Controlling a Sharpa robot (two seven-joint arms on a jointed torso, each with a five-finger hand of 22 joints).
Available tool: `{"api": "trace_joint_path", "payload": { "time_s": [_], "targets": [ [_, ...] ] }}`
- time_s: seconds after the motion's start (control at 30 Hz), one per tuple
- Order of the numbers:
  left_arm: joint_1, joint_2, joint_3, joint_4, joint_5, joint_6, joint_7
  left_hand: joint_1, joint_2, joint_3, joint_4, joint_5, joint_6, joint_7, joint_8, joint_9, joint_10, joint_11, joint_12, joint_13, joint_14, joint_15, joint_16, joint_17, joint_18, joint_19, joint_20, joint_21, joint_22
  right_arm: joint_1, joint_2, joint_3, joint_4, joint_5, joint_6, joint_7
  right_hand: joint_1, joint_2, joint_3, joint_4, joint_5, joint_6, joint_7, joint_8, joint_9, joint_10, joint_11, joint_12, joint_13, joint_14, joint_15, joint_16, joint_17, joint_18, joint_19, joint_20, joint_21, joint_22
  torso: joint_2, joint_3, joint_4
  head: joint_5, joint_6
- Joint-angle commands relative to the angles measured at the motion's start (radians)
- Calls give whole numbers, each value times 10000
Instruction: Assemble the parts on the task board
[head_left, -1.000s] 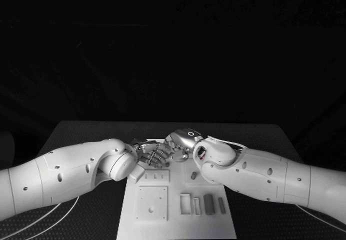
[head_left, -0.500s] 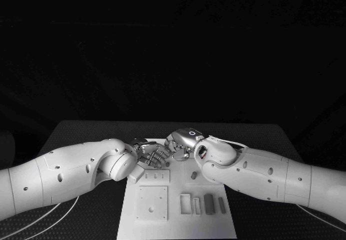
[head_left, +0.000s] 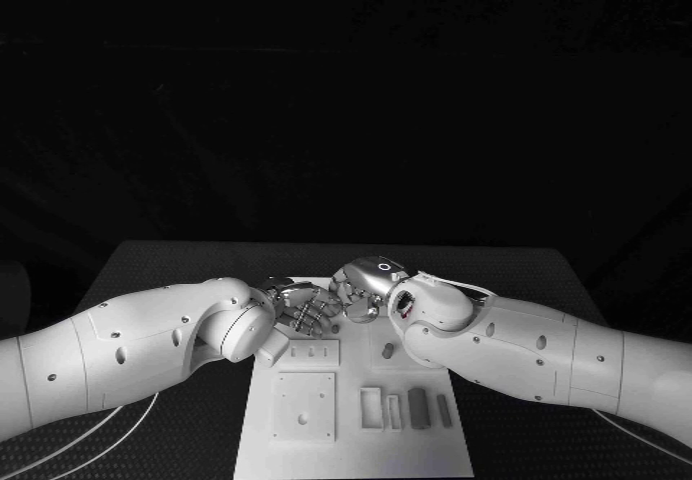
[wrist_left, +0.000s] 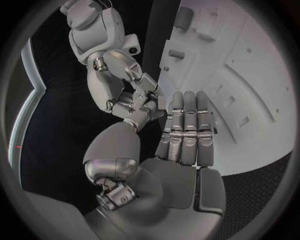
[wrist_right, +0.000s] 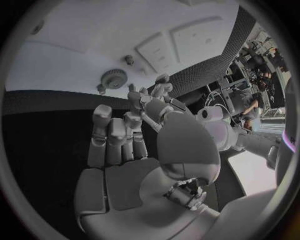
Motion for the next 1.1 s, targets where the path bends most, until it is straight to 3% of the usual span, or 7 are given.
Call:
{"api": "trace_joint_path", "payload": {
  "time_s": [0.03, 0.13, 0.27, 0.6, 0.73, 0.83, 1.1],
  "targets": [
    [2, 20, 5, 31, 175, -52, 165, -116, -324, -37, 160, -305, -115, 24, -47, -18, -95, 15, -63, 20, -73, 44, -83, 12, -125, -78, -2, -83, 17, -12, 1, 5, 16, 78, 74, -2, -41, 51, 27, 21, -38, 823, 779, 55, 83, 86, -14, -58, -10, 77, 22, -3, -10, 148, 17, -24, 58, 144, -1, 0, -1, -9, 8],
    [0, 26, 5, 55, 240, 21, 186, -167, -442, -62, 237, -354, -156, 38, -60, -21, -113, 25, -74, 26, -83, 52, -107, 17, -123, -90, 7, -103, 21, -15, 2, 5, 27, 89, 78, -9, -42, 53, 27, 22, -38, 824, 778, 54, 84, 87, -14, -58, -10, 78, 22, -3, -11, 148, 18, -24, 58, 144, 3, 3, 7, -8, -4],
    [-3, 32, 5, 61, 240, 191, 162, -42, -399, -14, 211, -349, -178, 44, -59, -16, -138, 33, -87, 33, -90, 53, -127, 27, -115, -103, 10, -120, 29, -16, 5, 5, 29, 85, 71, -21, -44, 54, 27, 22, -38, 824, 778, 51, 83, 89, -14, -60, -11, 80, 21, -4, -12, 148, 18, -23, 57, 143, -2, 1, 9, -14, -4],
    [-5, 39, 5, 51, 71, 372, -19, 716, 53, 133, -277, -154, 90, -64, 149, 91, -90, -4, -63, 104, -23, 47, -167, 96, -121, -55, 14, -137, 116, -17, -17, 6, 29, 63, 52, -38, -48, 54, 26, 20, -39, 826, 778, 48, 84, 93, -14, -64, -12, 84, 21, -7, -15, 148, 21, -23, 56, 142, -1, 7, 3, 4, -16],
    [-7, 28, 5, 55, 52, 403, -44, 911, 206, 163, -431, 153, 167, -97, 206, 123, -54, -19, -49, 131, 16, 40, -174, 127, -129, -20, 9, -141, 148, -17, -25, 6, 28, 58, 57, -39, -48, 54, 26, 20, -39, 827, 778, 46, 84, 95, -15, -65, -13, 85, 21, -8, -16, 148, 21, -23, 56, 142, 3, 4, 11, -1, -19],
    [-8, 31, 5, 49, 52, 375, -19, 969, 301, 166, -478, 331, 231, -125, 249, 146, -19, -35, -34, 150, 53, 27, -169, 148, -129, 12, -2, -139, 168, -17, -24, 6, 29, 61, 84, -22, -49, 52, 26, 19, -39, 828, 778, 45, 84, 96, -15, -66, -13, 86, 21, -8, -16, 148, 22, -23, 56, 142, 1, 5, 9, -3, -9],
    [-8, 47, 5, 29, 76, 387, 70, 1037, 662, 221, -473, 392, 312, -166, 298, 174, 32, -59, -19, 173, 107, 8, -173, 170, -134, 55, -19, -147, 193, -17, -22, 6, 28, 79, 132, -6, -51, 52, 26, 19, -38, 830, 778, 41, 84, 99, -15, -70, -14, 89, 21, -11, -19, 148, 22, -22, 54, 141, -1, 4, -2, -8, -8]
  ]
}}
